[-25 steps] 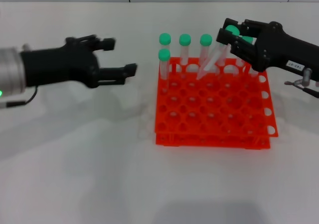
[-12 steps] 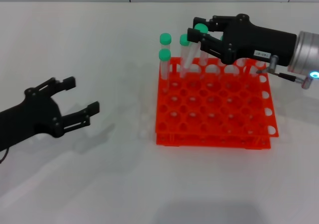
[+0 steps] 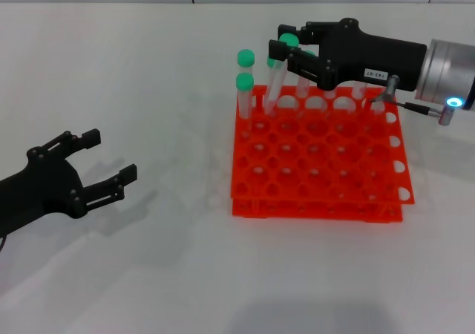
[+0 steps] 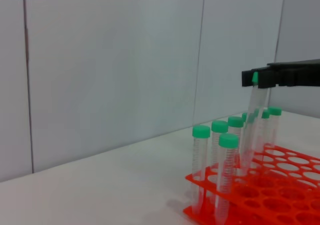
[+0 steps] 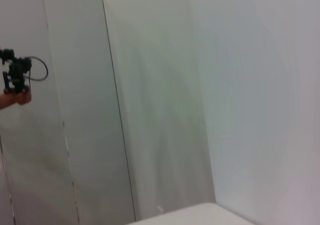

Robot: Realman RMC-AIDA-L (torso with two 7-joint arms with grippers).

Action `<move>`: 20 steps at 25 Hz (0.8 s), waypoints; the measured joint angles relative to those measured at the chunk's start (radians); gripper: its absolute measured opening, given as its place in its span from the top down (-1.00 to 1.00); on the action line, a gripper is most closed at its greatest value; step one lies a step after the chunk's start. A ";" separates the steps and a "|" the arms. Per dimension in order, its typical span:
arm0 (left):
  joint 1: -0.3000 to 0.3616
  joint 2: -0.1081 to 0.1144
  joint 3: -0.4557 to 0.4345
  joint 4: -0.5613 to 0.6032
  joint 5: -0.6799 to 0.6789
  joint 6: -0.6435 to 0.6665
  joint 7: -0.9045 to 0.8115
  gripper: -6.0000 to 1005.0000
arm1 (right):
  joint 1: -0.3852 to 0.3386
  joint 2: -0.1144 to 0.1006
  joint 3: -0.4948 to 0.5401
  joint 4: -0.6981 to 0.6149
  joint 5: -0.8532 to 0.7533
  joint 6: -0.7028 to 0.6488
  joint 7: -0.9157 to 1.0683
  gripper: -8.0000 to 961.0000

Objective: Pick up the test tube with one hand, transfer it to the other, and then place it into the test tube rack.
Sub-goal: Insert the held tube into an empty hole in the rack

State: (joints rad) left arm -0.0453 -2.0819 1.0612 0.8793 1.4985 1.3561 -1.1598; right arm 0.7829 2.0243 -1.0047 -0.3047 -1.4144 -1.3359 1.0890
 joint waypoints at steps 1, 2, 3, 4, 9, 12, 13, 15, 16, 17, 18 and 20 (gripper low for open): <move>-0.003 0.000 -0.003 -0.007 0.000 0.000 0.005 -0.72 | 0.001 0.001 -0.005 -0.001 0.001 0.008 0.000 0.43; -0.006 0.000 -0.007 -0.012 0.000 0.000 0.008 -0.72 | 0.001 0.001 -0.010 -0.002 0.002 0.014 0.000 0.43; -0.008 0.000 -0.010 -0.015 0.000 0.000 0.011 -0.72 | 0.001 0.002 -0.014 -0.002 0.002 0.020 0.000 0.43; -0.009 0.000 -0.013 -0.016 0.000 0.000 0.013 -0.72 | 0.002 0.002 -0.016 -0.002 0.002 0.023 0.000 0.43; -0.017 0.000 -0.014 -0.019 0.001 0.000 0.014 -0.72 | 0.002 0.002 -0.020 0.003 0.001 0.045 -0.002 0.43; -0.022 0.000 -0.014 -0.019 0.001 0.000 0.014 -0.72 | 0.001 0.002 -0.027 0.003 -0.001 0.065 -0.006 0.43; -0.024 0.000 -0.014 -0.019 0.001 0.000 0.015 -0.72 | 0.000 0.002 -0.033 0.003 0.000 0.070 -0.007 0.43; -0.030 0.001 -0.014 -0.024 0.002 0.000 0.015 -0.72 | -0.003 0.002 -0.059 -0.001 0.002 0.083 -0.007 0.43; -0.032 0.001 -0.014 -0.026 0.002 0.000 0.015 -0.72 | -0.004 0.002 -0.069 -0.002 0.002 0.088 -0.006 0.43; -0.033 0.002 -0.014 -0.028 0.002 0.000 0.015 -0.72 | -0.004 0.002 -0.077 -0.003 0.003 0.092 -0.005 0.43; -0.034 0.002 -0.014 -0.029 0.002 0.000 0.015 -0.72 | -0.004 0.002 -0.087 -0.004 0.003 0.099 -0.004 0.43; -0.034 0.002 -0.014 -0.030 0.002 -0.001 0.015 -0.72 | -0.004 0.002 -0.103 -0.004 0.003 0.108 -0.002 0.43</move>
State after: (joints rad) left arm -0.0796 -2.0800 1.0476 0.8491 1.5003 1.3556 -1.1448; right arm 0.7786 2.0263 -1.1077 -0.3086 -1.4117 -1.2277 1.0868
